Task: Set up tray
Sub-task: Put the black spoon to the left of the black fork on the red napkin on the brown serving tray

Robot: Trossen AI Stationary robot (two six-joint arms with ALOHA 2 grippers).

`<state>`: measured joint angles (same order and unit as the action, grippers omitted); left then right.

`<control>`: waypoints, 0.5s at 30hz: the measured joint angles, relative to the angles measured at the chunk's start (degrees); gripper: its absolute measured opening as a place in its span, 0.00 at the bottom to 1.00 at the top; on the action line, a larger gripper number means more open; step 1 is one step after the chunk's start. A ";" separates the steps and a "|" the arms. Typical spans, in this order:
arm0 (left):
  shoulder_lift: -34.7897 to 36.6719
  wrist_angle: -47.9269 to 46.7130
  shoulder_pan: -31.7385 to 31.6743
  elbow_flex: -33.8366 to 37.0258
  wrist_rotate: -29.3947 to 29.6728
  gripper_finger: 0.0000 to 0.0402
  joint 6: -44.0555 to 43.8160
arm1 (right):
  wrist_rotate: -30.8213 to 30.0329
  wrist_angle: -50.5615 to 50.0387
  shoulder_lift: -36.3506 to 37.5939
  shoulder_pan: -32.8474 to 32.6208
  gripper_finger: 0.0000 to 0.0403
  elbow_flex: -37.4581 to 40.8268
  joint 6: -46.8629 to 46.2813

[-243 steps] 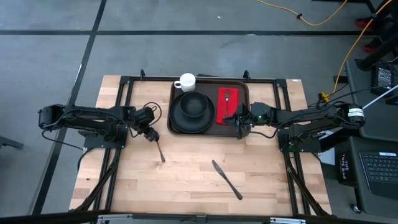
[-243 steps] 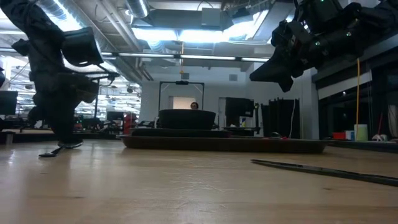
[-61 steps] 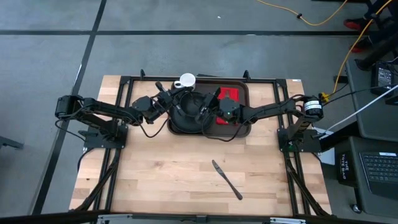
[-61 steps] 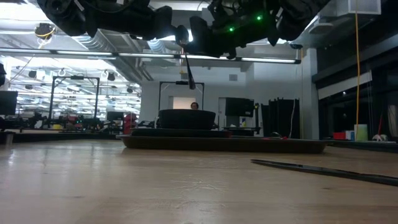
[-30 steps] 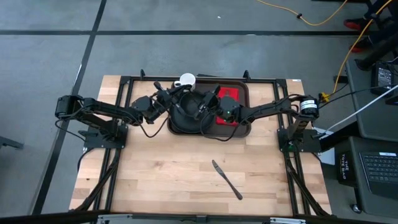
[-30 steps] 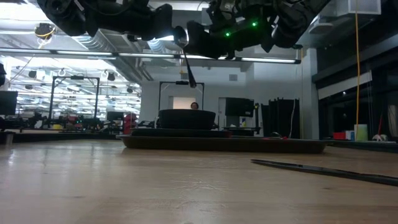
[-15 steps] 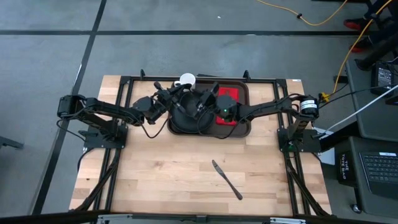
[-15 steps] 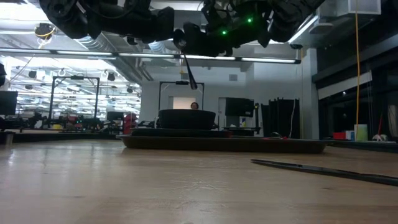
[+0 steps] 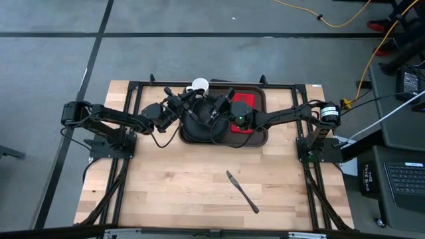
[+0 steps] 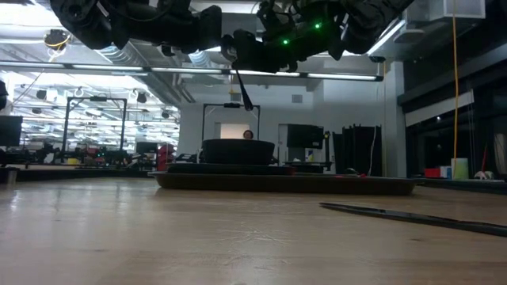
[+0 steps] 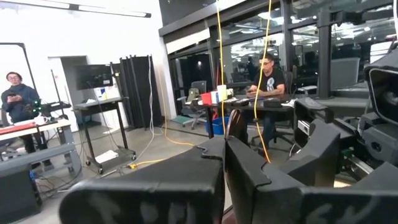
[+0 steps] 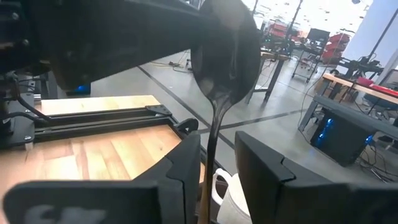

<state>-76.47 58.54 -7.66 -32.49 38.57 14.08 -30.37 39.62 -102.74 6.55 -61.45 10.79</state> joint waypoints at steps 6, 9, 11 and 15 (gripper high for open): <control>0.00 -0.02 0.00 0.00 -0.39 0.00 -0.96 | -0.02 -0.07 0.00 0.00 0.21 0.00 0.00; 0.00 -0.02 0.00 0.00 -0.87 0.00 -1.37 | 0.00 -0.05 0.00 -0.02 0.16 0.00 0.00; 0.00 -0.02 0.00 0.00 -0.87 0.00 -1.45 | 0.00 -0.09 0.00 -0.02 0.12 0.00 0.00; 0.00 -0.04 0.00 0.00 -0.79 0.00 -1.52 | -0.24 -0.03 0.00 -0.02 0.04 0.00 0.02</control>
<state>-76.47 58.50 -7.66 -32.49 37.78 12.56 -30.61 39.59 -102.74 6.52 -61.45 10.81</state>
